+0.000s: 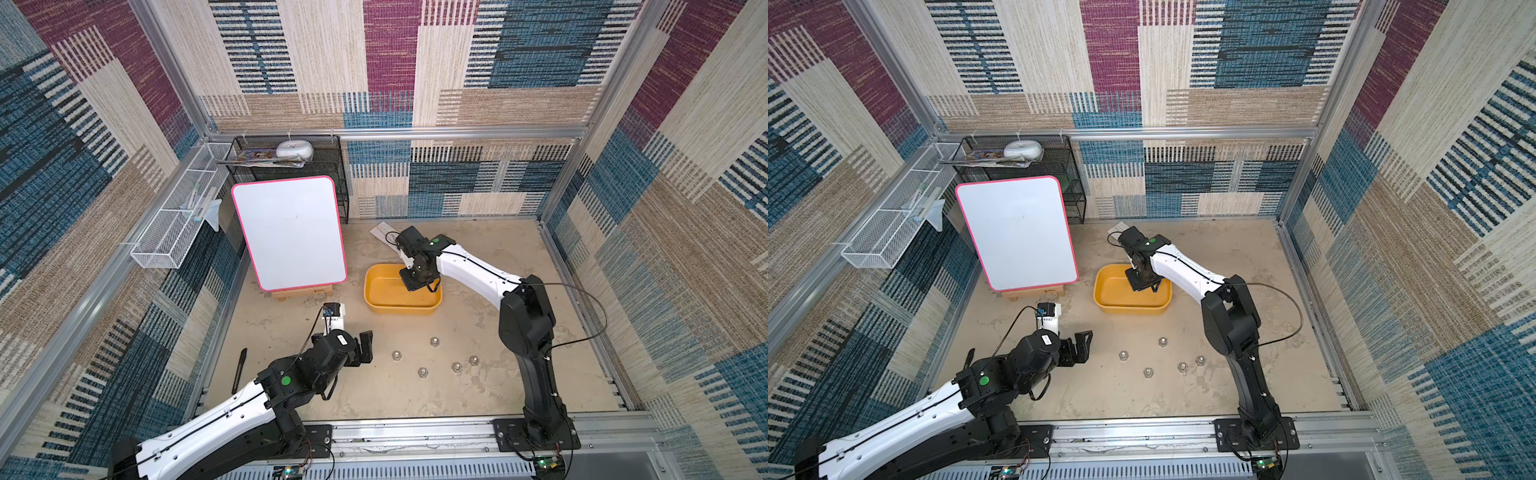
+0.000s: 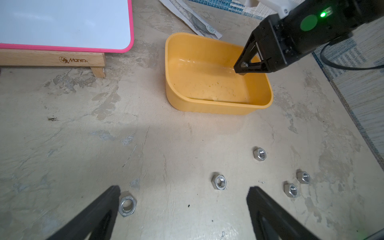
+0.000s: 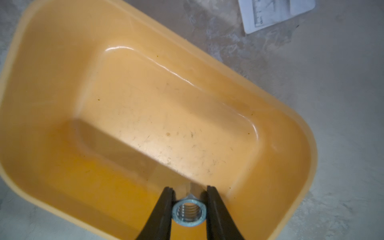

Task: Put the nuts on the desktop into the storage box
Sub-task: Place the nut in the storage box, then pick up the nut from the center of the board.

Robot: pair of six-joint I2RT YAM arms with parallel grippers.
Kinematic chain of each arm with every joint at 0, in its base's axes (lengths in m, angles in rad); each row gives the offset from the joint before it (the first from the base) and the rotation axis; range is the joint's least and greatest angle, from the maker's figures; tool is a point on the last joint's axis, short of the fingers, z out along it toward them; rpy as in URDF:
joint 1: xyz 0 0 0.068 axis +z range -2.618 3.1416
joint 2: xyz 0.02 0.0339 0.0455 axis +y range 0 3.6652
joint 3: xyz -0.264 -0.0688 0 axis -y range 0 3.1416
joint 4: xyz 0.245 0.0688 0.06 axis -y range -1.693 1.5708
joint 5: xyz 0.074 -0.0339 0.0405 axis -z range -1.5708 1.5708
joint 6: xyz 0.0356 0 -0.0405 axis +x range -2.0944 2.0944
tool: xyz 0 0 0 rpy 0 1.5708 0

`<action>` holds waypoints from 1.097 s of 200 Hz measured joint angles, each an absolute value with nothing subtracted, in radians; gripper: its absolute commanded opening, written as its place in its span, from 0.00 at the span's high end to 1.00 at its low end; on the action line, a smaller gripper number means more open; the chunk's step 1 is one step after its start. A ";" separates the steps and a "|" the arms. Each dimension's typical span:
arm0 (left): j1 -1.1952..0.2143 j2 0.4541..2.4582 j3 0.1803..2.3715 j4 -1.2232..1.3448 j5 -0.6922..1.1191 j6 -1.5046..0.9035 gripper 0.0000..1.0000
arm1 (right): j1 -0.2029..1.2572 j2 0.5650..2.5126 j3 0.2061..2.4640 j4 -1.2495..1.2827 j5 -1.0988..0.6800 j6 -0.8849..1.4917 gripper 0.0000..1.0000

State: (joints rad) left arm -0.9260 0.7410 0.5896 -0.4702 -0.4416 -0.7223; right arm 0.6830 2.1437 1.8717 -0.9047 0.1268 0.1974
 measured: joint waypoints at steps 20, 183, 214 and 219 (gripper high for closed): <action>-0.933 0.734 0.590 -0.472 -0.442 -0.722 0.00 | 0.674 2.178 1.874 -0.908 0.126 0.197 0.72; -0.952 0.804 0.605 -0.472 -0.445 -0.706 0.00 | 0.638 1.870 1.607 -0.842 0.119 0.252 0.01; -0.952 0.865 0.620 -0.473 -0.447 -0.702 0.00 | 0.671 1.708 1.423 -0.791 0.099 0.287 0.02; -0.952 0.872 0.621 -0.473 -0.448 -0.702 0.00 | 0.678 1.690 1.395 -0.785 0.096 0.294 0.03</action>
State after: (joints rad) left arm -0.9524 0.8719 0.6212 -0.4732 -0.4484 -0.7025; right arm 0.6777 1.6897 1.3952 -0.7849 0.0963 0.2935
